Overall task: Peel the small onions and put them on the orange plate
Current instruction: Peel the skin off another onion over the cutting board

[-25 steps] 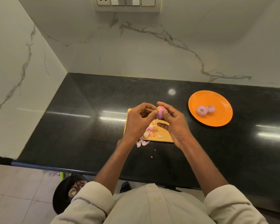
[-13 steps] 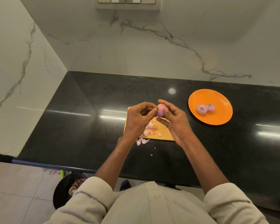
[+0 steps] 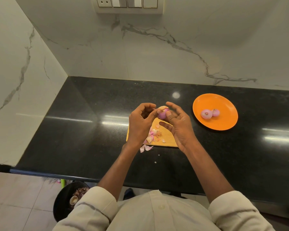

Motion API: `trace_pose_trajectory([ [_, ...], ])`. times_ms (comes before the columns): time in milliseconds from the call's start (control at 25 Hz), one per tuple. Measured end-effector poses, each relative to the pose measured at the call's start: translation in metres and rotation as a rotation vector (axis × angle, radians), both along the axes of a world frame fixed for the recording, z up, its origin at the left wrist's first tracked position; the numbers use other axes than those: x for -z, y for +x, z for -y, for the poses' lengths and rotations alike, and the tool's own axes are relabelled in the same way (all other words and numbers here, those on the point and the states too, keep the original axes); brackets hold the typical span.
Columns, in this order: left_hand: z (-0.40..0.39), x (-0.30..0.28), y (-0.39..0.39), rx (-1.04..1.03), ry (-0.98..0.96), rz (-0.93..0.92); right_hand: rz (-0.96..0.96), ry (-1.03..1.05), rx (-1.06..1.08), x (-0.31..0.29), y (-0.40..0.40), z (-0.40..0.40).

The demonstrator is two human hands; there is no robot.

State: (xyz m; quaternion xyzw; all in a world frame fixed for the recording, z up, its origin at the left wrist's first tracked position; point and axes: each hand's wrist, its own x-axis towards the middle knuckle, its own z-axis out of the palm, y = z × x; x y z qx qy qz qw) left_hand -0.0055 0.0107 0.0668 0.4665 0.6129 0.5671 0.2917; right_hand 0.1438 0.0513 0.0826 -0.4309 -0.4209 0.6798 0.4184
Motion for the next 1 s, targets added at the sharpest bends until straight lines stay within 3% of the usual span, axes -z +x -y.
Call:
trace_pose_trajectory([
  [200,0.0,0.003,-0.004,0.01,-0.02,0.019,0.025,0.003,-0.015,0.003,0.002,0.0],
  [400,0.0,0.0,-0.003,0.038,0.016,-0.116,0.047,0.026,-0.022,0.002,0.006,-0.003],
  [600,0.0,0.004,-0.01,0.089,0.056,-0.06,0.052,0.057,-0.034,0.0,0.008,-0.004],
  [1000,-0.006,0.0,-0.003,0.041,0.125,-0.327,0.051,0.089,-0.064,-0.005,0.009,-0.007],
])
